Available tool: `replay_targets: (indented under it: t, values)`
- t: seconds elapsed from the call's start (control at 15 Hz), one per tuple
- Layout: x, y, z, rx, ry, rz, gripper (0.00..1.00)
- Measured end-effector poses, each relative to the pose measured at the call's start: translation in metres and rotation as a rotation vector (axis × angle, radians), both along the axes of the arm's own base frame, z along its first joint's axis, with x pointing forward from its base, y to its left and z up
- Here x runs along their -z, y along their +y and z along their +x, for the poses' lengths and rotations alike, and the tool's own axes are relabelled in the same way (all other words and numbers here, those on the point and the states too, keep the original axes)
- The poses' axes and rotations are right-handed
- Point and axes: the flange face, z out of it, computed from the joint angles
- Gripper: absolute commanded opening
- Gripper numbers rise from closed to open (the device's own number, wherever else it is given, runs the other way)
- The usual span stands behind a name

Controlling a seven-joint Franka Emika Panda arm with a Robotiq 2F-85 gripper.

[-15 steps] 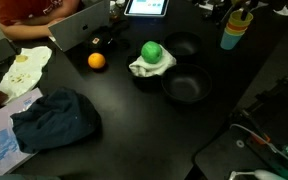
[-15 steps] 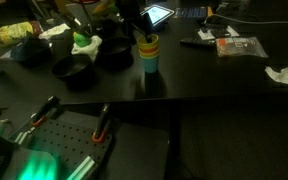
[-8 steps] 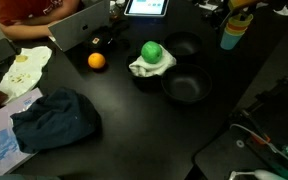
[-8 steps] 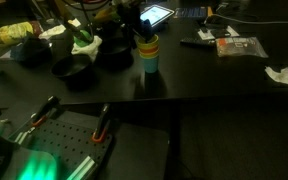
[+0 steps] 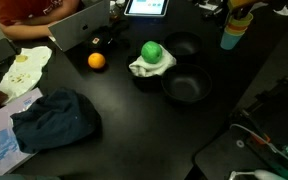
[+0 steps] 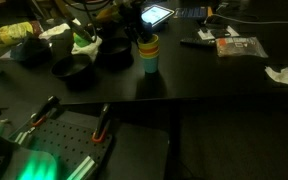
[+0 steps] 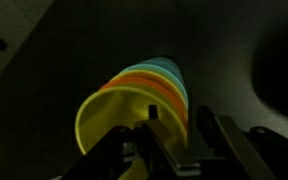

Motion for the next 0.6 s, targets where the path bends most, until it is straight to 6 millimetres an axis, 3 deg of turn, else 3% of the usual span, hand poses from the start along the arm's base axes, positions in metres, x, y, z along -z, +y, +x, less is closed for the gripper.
replay_targets:
  t: [0.13,0.6]
  values:
    - [0.0002,-0.0003,-0.0005,0.005,0.005,-0.003,0.02]
    - [0.0049,0.0087,-0.0097,0.021,0.110,-0.029,0.02]
